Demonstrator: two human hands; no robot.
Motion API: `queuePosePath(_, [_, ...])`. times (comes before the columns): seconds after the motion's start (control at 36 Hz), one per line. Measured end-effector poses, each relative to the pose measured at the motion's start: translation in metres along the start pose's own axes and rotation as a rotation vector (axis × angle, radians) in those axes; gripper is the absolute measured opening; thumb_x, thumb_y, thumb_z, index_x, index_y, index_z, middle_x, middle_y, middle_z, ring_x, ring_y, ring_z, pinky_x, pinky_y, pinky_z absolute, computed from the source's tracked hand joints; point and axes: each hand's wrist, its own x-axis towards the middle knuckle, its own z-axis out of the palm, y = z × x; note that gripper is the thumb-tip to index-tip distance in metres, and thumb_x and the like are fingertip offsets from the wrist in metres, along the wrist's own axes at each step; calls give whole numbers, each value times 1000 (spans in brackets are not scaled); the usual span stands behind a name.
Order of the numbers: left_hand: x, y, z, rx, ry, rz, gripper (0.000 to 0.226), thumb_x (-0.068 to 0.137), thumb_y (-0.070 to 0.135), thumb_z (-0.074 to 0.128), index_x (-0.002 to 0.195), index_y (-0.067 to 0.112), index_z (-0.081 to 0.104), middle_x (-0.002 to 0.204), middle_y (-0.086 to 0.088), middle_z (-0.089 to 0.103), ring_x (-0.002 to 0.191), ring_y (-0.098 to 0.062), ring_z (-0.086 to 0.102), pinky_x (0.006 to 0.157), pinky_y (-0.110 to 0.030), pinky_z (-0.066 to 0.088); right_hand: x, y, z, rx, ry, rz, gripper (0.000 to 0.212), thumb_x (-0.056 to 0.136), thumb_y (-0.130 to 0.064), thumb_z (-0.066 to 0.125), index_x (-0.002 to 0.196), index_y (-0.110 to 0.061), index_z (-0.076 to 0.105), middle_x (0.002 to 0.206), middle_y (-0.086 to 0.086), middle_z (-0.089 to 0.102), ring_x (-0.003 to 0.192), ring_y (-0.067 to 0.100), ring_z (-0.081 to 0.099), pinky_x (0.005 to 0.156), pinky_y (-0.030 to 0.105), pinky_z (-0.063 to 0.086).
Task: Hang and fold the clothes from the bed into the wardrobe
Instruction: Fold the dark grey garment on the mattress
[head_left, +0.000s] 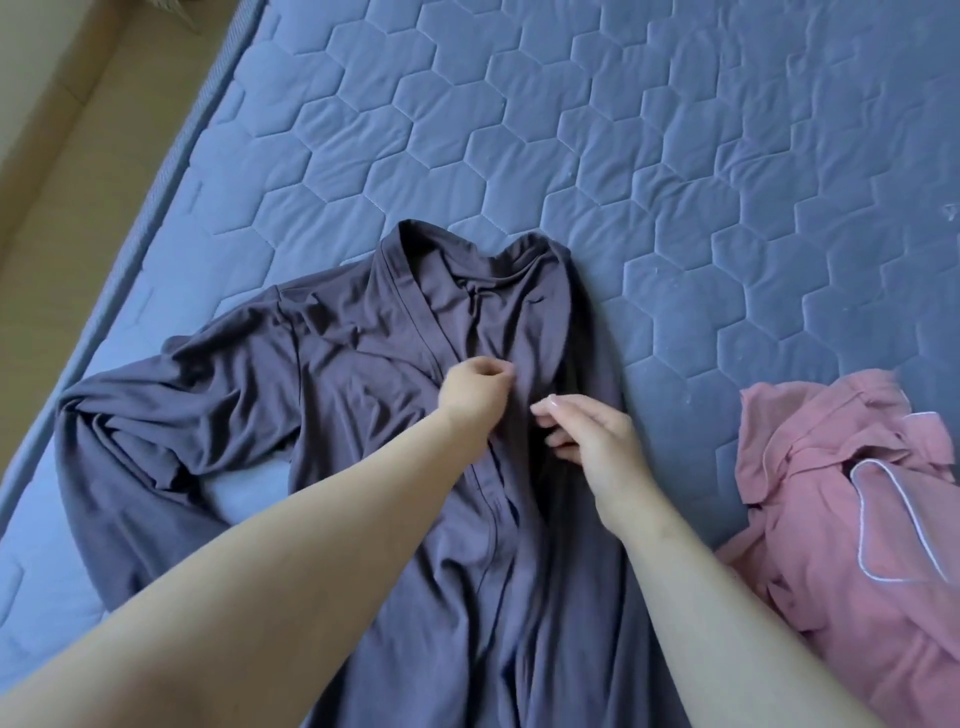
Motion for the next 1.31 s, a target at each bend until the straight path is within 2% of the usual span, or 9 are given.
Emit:
queuePosePath(0.14, [0, -8, -18, 240, 239, 47, 29, 91, 8, 37, 114, 16, 54, 113, -6, 52, 88, -25, 52, 68, -27, 39, 5, 22, 7, -361, 128, 130, 18, 89, -22, 59, 105, -15, 62, 89, -3, 59, 87, 15, 55, 80, 24, 41])
queuePosePath(0.39, [-6, -20, -4, 988, 18, 322, 46, 91, 47, 50, 123, 14, 51, 124, -7, 47, 116, -28, 46, 85, -39, 45, -5, 28, 13, -600, 90, 90, 31, 89, -3, 43, 111, -15, 61, 110, 7, 62, 100, 24, 56, 76, 23, 39])
queuePosePath(0.53, [-3, -18, -2, 1212, 108, 353, 24, 95, 19, 48, 117, 9, 43, 120, -11, 48, 108, -31, 48, 69, -36, 37, -13, 32, 1, -828, 264, 165, 55, 87, -20, 60, 137, -23, 36, 134, 7, 37, 123, 31, 39, 92, 40, 38])
queuePosePath(0.69, [9, -8, -13, 827, 101, 259, 17, 95, 13, 36, 97, 7, 52, 89, -8, 54, 79, -26, 47, 63, -31, 36, -5, 38, -14, -613, 324, 176, 14, 91, -15, 55, 103, -9, 58, 107, 13, 63, 102, 33, 56, 68, 28, 34])
queuePosePath(0.78, [8, -1, -13, 539, 131, 215, 21, 95, 15, 36, 75, 11, 42, 70, -9, 49, 59, -18, 38, 49, -28, 30, -9, 29, -19, -487, 403, 206, 25, 93, -21, 55, 113, -7, 50, 113, 16, 62, 103, 33, 57, 68, 28, 30])
queuePosePath(0.86, [4, 2, -12, 349, 249, 121, 15, 96, 14, 33, 87, 9, 43, 97, -20, 56, 66, -21, 43, 54, -29, 35, -13, 29, -24, -597, 310, 266, 37, 91, -23, 57, 122, -7, 43, 122, 18, 58, 110, 36, 55, 82, 35, 41])
queuePosePath(1.03, [-11, -15, -1, 907, 335, 495, 26, 96, 25, 45, 118, 12, 47, 116, -13, 45, 106, -34, 45, 77, -38, 39, -13, 36, -37, -509, 392, 232, 23, 95, -17, 42, 82, -5, 57, 87, 18, 61, 81, 33, 49, 67, 35, 37])
queuePosePath(1.14, [-6, -21, 11, 1027, 151, 332, 45, 94, 39, 48, 130, 14, 40, 129, -10, 43, 118, -33, 44, 81, -40, 43, -19, 36, -41, -402, 522, 198, 16, 95, -22, 46, 86, -13, 56, 89, 14, 64, 89, 36, 55, 68, 34, 35])
queuePosePath(1.31, [1, -11, 17, 794, 211, 171, 24, 95, 12, 45, 118, 6, 42, 122, -15, 52, 107, -34, 52, 74, -35, 39, -37, 59, -29, -574, 207, 358, 23, 86, -32, 62, 89, -13, 50, 101, 13, 65, 96, 32, 61, 71, 28, 41])
